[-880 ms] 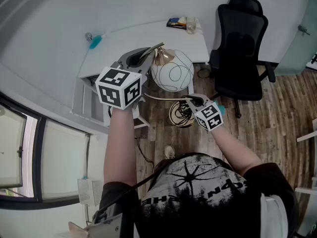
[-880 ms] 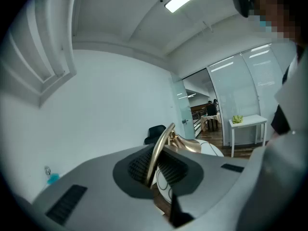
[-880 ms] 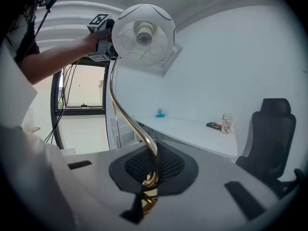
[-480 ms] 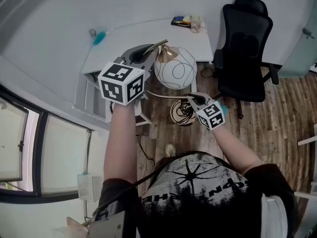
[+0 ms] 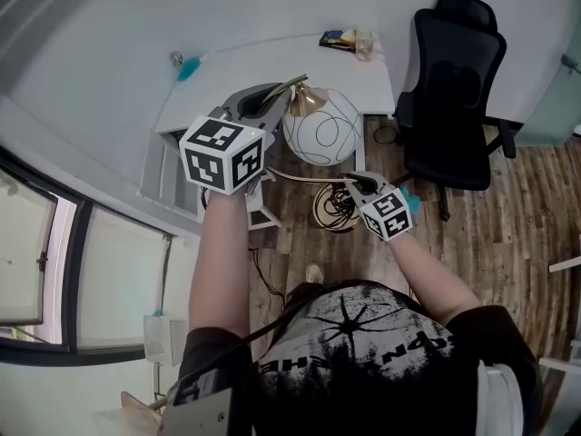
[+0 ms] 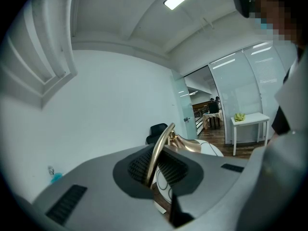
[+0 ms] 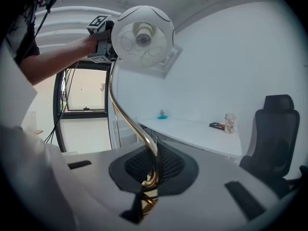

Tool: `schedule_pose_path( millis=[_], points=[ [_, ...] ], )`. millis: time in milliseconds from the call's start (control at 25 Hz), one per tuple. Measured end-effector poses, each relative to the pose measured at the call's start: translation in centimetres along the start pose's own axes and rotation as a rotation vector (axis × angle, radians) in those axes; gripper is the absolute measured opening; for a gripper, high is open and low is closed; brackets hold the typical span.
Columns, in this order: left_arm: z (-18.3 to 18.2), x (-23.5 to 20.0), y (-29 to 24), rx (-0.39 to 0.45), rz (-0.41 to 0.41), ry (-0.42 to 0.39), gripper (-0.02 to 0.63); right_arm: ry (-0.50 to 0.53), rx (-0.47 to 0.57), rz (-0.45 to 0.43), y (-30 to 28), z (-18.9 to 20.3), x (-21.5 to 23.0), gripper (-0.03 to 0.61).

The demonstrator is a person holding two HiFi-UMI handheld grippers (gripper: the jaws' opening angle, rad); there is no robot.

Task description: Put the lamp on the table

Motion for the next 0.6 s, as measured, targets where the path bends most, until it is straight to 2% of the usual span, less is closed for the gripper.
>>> schedule_pose_path(
  millis=[280,600],
  points=[
    [0.8,-0.1,-1.3,-0.009,-0.001,-0.001,0.031,-0.013,-0.004,-0.004,-0.5,1.1,0.8,0.025],
    [1.6,-4.6,-3.0,-0.001,0.017,-0.001,0.031,-0.018,-0.009,0.014,-4.9,0.2,2.1,0.025]
  ],
)
Point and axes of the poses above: the fingertips, and each gripper's own axes: y backward along the fingers, x to its right, z out of its underside, the point moved 9 cm from there along y, backward along the fingers, and after that the axes turned 7 degrees about z, right-handed, at the moved point
